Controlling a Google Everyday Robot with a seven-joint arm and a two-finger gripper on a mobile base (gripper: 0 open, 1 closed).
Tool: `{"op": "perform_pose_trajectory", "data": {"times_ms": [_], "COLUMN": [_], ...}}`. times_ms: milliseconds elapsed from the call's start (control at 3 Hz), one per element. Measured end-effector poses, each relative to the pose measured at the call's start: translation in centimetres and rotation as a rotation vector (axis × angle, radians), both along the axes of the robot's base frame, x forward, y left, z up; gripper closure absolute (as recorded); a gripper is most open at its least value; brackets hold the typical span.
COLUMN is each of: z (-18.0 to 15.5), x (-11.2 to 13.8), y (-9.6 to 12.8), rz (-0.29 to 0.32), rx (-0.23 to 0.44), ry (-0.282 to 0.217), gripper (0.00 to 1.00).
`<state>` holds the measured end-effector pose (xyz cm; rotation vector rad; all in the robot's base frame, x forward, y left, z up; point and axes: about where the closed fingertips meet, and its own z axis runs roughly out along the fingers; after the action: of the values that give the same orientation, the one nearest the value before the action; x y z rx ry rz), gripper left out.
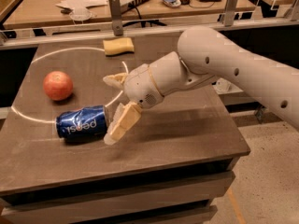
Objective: Move pepsi can near sponge
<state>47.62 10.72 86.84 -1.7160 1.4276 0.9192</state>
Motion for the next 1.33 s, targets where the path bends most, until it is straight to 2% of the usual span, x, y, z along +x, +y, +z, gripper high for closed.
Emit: {"op": "perform_pose_trajectory", "data": {"times_ms": [333, 1000, 1333], "z": [-0.4, -1.5, -1.1], "x": [0.2, -0.7, -0.1], "y": [1.9, 3.3, 2.6], "rz": [0.040, 0.139, 0.118], "rx": [-0.007, -0.016, 0.030], "ry": [0.014, 0.056, 0.059], "gripper": [0.12, 0.58, 0.80]}}
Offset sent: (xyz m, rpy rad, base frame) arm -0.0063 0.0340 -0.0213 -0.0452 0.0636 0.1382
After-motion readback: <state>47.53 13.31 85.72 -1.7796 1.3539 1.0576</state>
